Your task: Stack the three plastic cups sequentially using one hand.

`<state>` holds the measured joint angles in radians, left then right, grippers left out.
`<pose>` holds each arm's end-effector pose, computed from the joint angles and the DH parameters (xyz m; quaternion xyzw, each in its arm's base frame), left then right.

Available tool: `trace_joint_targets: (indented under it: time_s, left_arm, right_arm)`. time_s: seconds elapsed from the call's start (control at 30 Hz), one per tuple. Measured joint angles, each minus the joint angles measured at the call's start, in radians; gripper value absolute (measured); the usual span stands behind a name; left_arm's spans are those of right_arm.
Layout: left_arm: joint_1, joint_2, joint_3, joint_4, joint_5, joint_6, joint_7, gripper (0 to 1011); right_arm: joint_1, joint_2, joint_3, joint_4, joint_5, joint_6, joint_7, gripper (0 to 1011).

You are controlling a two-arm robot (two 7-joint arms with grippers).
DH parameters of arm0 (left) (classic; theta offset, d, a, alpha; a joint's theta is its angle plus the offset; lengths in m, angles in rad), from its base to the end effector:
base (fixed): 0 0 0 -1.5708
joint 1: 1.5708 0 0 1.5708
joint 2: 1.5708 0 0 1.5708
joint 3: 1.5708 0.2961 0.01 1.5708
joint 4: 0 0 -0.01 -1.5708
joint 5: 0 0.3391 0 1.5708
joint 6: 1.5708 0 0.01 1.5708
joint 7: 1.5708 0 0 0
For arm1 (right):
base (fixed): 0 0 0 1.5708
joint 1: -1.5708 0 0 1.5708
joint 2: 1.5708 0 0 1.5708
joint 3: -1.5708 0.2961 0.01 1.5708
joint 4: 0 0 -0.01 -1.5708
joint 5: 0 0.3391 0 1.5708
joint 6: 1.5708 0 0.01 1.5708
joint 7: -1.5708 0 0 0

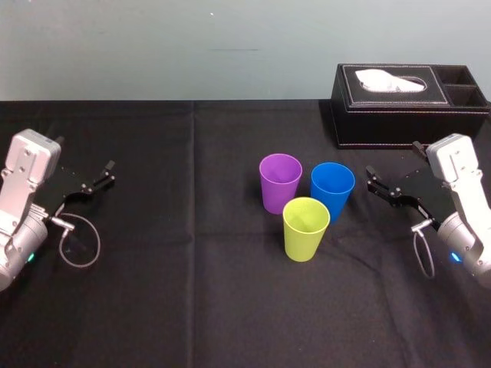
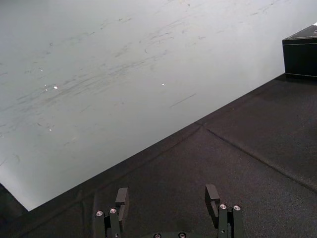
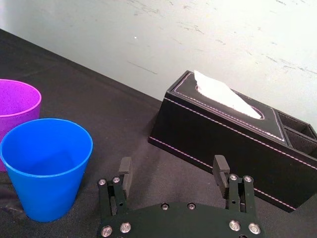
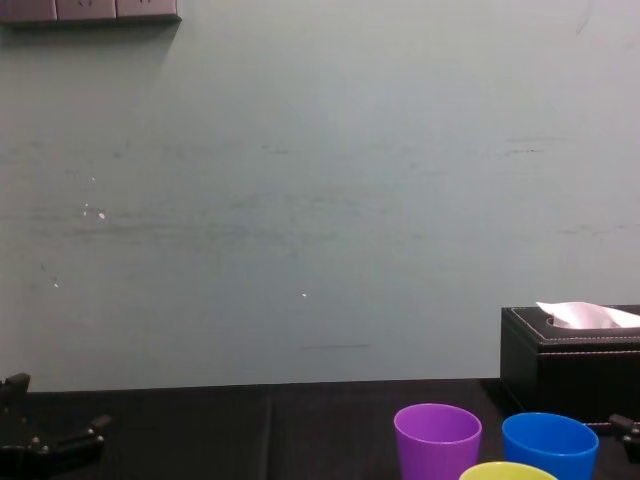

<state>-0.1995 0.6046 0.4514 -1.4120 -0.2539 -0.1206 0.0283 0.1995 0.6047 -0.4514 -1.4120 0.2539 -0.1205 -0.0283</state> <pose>0.3877 0.0781 -0.3130 0.1414 -0.1325 0.5799 0.7913 0.3877 -0.0781 -0.3130 -0.1415 -0.1325 -0.5799 0.7913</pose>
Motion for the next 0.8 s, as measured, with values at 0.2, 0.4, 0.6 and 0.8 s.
trace_joint_targets:
  time_s: [0.2, 0.4, 0.6, 0.8]
  left_arm:
    - [0.0, 0.0, 0.0, 0.0, 0.0, 0.0, 0.0, 1011]
    - [0.0, 0.0, 0.0, 0.0, 0.0, 0.0, 0.0, 1011]
    - [0.0, 0.0, 0.0, 0.0, 0.0, 0.0, 0.0, 1011]
    - [0.0, 0.0, 0.0, 0.0, 0.0, 0.0, 0.0, 1011]
  right_arm:
    - [0.0, 0.0, 0.0, 0.0, 0.0, 0.0, 0.0, 1000]
    - [0.0, 0.0, 0.0, 0.0, 0.0, 0.0, 0.0, 1000]
    - [0.0, 0.0, 0.0, 0.0, 0.0, 0.0, 0.0, 1000]
    - [0.0, 0.0, 0.0, 0.0, 0.0, 0.0, 0.0, 1000]
